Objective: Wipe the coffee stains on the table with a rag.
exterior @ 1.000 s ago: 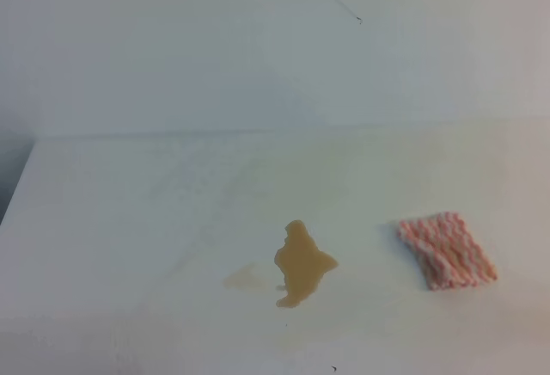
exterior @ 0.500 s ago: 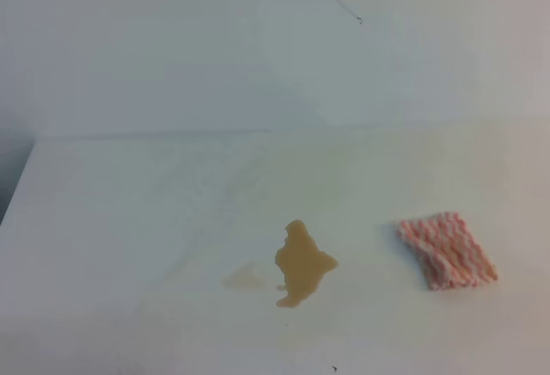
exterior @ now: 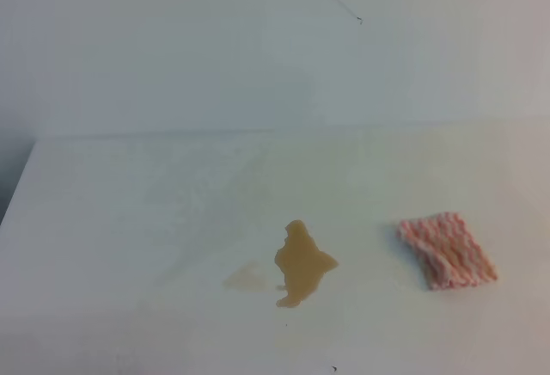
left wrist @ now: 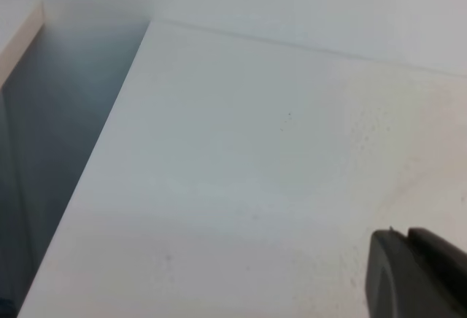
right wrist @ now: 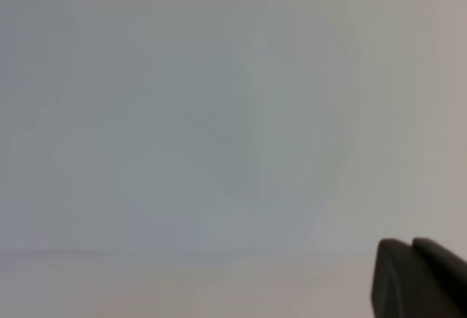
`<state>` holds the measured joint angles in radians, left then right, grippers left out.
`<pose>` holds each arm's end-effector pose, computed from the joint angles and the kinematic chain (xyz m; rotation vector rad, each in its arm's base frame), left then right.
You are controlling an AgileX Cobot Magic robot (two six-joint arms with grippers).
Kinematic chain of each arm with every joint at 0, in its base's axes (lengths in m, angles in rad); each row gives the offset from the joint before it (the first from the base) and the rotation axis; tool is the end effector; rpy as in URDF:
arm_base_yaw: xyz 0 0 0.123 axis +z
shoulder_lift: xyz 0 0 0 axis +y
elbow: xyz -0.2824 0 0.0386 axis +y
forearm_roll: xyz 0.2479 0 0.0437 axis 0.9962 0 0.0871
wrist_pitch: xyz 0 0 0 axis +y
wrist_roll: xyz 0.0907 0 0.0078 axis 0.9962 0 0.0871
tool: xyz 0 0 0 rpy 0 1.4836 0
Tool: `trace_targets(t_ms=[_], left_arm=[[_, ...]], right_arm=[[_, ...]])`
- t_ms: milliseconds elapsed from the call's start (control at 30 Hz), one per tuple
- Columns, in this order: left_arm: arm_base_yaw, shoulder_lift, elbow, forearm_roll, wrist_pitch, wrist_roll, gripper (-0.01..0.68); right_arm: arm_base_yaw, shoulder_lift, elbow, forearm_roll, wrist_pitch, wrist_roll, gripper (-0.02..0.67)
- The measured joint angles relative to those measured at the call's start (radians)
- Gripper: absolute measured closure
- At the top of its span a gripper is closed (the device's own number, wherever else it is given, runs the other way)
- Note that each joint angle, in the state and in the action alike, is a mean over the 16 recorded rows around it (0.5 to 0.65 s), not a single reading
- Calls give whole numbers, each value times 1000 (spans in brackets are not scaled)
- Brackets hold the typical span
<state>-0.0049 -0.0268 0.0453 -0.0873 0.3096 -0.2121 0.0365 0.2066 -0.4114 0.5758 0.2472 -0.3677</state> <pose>0.0537 -0.0027 0.1714 -0.2441 1.8004 -0.2371 0.0548 0.0142 0.3193 0.0092 1.4946 0.2855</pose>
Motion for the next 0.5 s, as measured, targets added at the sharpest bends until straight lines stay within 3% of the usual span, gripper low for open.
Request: trace_targets(t_ms=[500], left_arm=[[0,0,0,0,0,0,672]], right_arm=[[0,336,-182,22,226,-111,652]])
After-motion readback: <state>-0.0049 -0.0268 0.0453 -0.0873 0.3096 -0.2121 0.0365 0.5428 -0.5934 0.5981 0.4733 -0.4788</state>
